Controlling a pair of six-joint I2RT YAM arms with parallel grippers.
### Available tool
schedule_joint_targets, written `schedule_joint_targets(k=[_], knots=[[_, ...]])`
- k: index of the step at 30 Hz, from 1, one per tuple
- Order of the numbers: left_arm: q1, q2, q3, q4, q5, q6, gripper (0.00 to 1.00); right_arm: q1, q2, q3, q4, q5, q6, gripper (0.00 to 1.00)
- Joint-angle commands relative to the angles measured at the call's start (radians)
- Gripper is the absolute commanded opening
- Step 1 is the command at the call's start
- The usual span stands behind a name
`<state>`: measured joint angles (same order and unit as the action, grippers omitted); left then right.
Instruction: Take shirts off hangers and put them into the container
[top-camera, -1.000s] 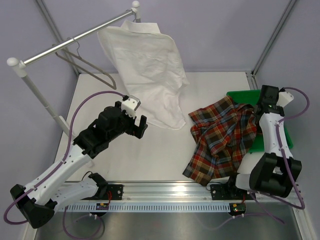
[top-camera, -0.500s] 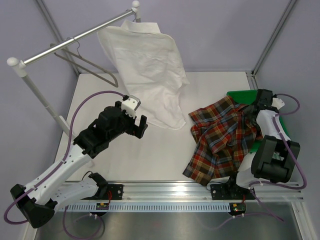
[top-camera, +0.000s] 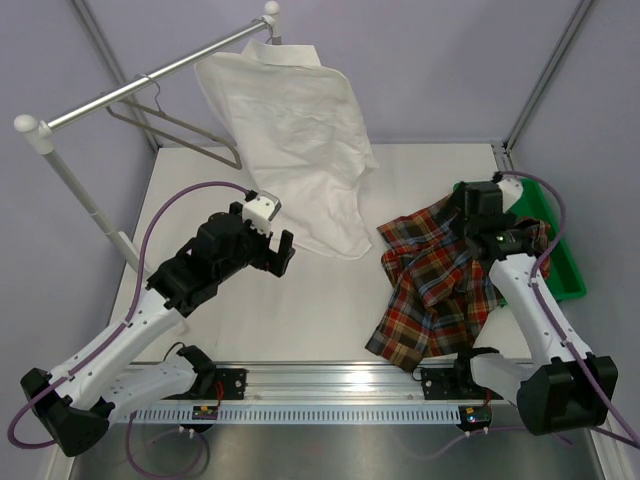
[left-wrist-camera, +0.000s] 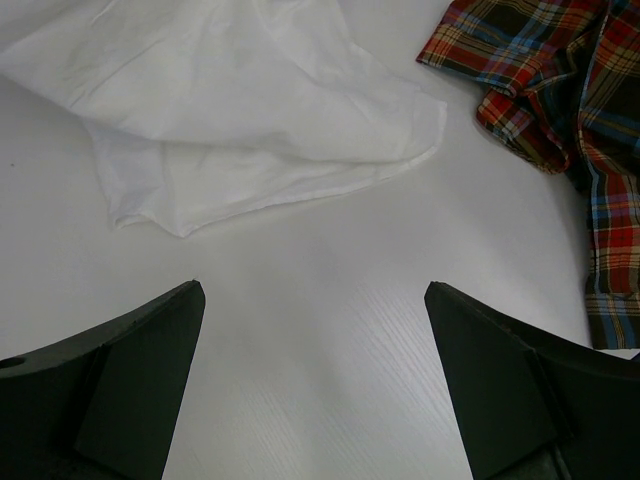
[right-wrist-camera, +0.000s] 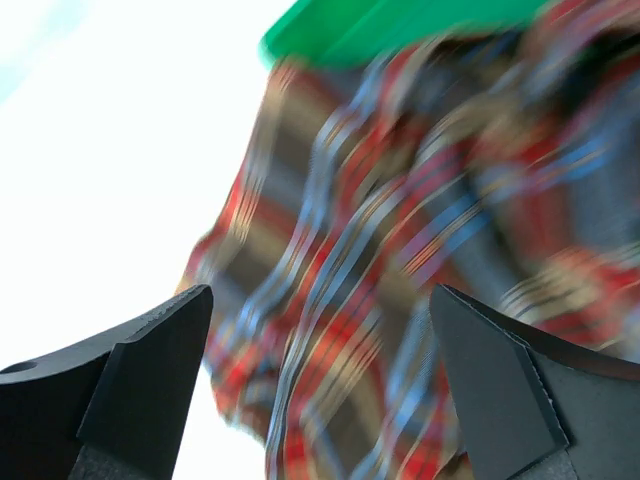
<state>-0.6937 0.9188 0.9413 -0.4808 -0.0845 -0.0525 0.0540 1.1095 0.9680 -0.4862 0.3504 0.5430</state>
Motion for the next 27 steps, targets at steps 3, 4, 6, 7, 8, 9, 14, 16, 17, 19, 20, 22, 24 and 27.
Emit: schedule_joint_targets(k=[3, 4, 6, 7, 8, 9, 14, 16, 17, 19, 20, 22, 24, 27], knots=[[-0.006, 0.002, 0.004, 0.028, -0.027, 0.008, 0.99, 0.220, 0.016, -0.031, -0.084, 0.039, 0.078, 1.00], [-0.006, 0.002, 0.004, 0.027, -0.029, 0.008, 0.99, 0.289, 0.044, -0.037, -0.091, 0.064, 0.101, 0.99], [-0.006, 0.002, 0.004, 0.027, -0.031, 0.008, 0.99, 0.342, 0.082, -0.043, -0.088, 0.065, 0.127, 0.99], [-0.006, 0.000, 0.004, 0.027, -0.032, 0.008, 0.99, 0.380, 0.104, -0.046, -0.083, 0.062, 0.138, 0.99], [-0.006, 0.002, 0.004, 0.027, -0.034, 0.008, 0.99, 0.394, 0.152, -0.045, -0.075, 0.058, 0.150, 0.99], [-0.006, 0.003, 0.004, 0.027, -0.034, 0.008, 0.99, 0.405, 0.177, -0.043, -0.069, 0.058, 0.170, 1.00], [-0.006, 0.005, 0.004, 0.027, -0.034, 0.008, 0.99, 0.432, 0.355, -0.012, -0.020, 0.025, 0.199, 1.00], [-0.006, 0.005, 0.004, 0.027, -0.035, 0.009, 0.99, 0.432, 0.403, 0.009, -0.014, 0.028, 0.202, 1.00], [-0.006, 0.005, 0.004, 0.025, -0.038, 0.010, 0.99, 0.431, 0.446, 0.017, -0.008, 0.029, 0.201, 1.00], [-0.006, 0.005, 0.005, 0.025, -0.043, 0.013, 0.99, 0.432, 0.487, 0.038, -0.006, 0.032, 0.198, 1.00], [-0.006, 0.005, 0.004, 0.024, -0.046, 0.013, 0.99, 0.431, 0.524, 0.046, -0.003, 0.032, 0.196, 0.99], [-0.006, 0.003, 0.004, 0.024, -0.046, 0.013, 0.99, 0.431, 0.568, 0.064, 0.003, 0.024, 0.192, 0.99], [-0.006, 0.002, 0.004, 0.024, -0.044, 0.013, 0.99, 0.429, 0.598, 0.075, 0.003, 0.025, 0.190, 0.97], [-0.007, 0.002, 0.004, 0.024, -0.043, 0.011, 0.99, 0.420, 0.638, 0.104, -0.008, 0.019, 0.178, 0.90]])
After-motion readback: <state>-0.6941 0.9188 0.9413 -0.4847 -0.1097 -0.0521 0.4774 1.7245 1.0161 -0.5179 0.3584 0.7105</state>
